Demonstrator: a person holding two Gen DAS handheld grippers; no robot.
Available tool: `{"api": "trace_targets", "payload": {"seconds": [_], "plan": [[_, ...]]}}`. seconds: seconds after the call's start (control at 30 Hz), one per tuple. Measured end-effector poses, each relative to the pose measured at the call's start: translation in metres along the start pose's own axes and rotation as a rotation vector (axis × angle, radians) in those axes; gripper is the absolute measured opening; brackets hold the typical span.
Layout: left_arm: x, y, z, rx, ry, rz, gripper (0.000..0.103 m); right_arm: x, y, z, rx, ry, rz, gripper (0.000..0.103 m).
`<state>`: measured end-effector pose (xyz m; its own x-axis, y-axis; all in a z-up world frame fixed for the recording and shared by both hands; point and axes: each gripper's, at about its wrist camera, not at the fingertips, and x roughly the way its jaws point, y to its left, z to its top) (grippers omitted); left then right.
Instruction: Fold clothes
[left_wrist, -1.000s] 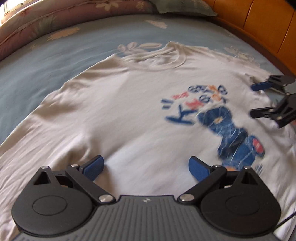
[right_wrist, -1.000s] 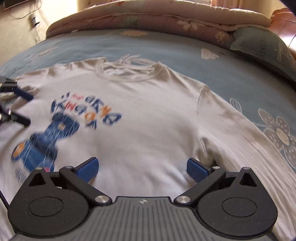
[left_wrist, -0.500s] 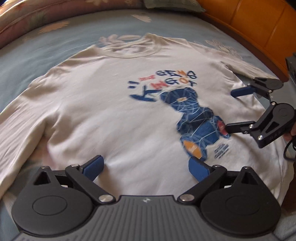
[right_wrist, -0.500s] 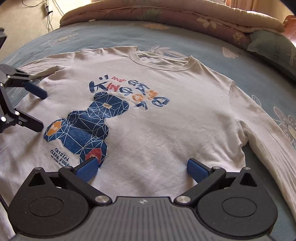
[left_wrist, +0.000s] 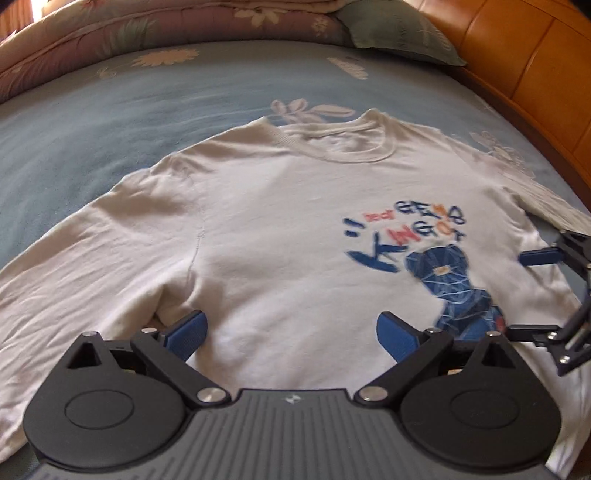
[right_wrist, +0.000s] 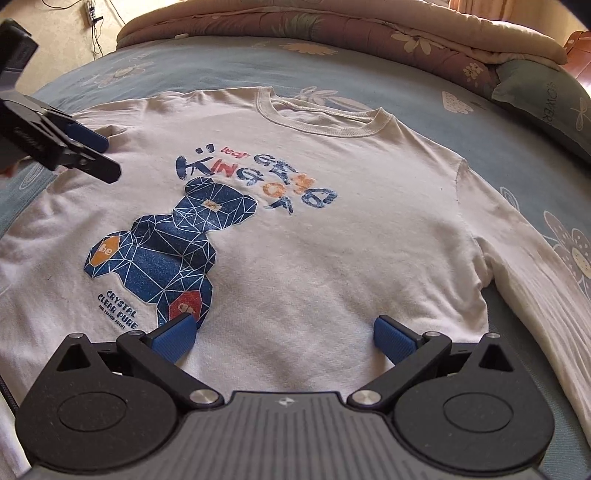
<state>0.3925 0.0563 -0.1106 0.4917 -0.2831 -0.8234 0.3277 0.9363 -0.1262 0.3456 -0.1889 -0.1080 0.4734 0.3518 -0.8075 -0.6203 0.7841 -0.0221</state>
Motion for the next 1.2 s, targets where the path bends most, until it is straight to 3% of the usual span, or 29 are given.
{"api": "trace_targets", "payload": {"seconds": [0.17,0.33,0.43,0.53,0.7,0.83,0.93,1.07,1.2], "plan": [[-0.019,-0.002,-0.016,-0.016,0.035,0.01,0.098,-0.001,0.0,-0.002,0.001,-0.011,-0.001,0.103],[-0.03,-0.014,0.006,0.047,-0.038,-0.027,0.098,-0.002,0.001,-0.005,0.002,-0.033,-0.007,0.103],[-0.016,-0.02,0.008,0.031,-0.007,-0.07,0.098,-0.001,0.001,-0.005,0.002,-0.03,-0.008,0.103],[-0.008,-0.017,-0.009,-0.007,0.053,-0.046,0.098,-0.001,0.001,-0.004,0.002,-0.029,-0.007,0.103],[-0.031,-0.014,-0.018,-0.051,0.06,-0.026,0.098,-0.001,0.001,-0.004,0.001,-0.026,-0.005,0.103],[-0.03,-0.021,-0.018,-0.062,0.09,-0.078,0.098,-0.002,0.002,-0.006,0.009,-0.035,-0.016,0.103],[-0.026,-0.025,-0.033,-0.073,0.131,-0.051,0.098,-0.002,0.002,-0.004,0.013,-0.022,-0.019,0.103],[-0.043,-0.014,-0.04,-0.149,0.128,-0.053,0.098,-0.001,0.001,-0.002,0.009,-0.011,-0.011,0.103],[-0.059,0.022,-0.019,-0.2,0.021,0.048,0.098,-0.001,0.002,-0.003,0.009,-0.019,-0.015,0.103]]}}
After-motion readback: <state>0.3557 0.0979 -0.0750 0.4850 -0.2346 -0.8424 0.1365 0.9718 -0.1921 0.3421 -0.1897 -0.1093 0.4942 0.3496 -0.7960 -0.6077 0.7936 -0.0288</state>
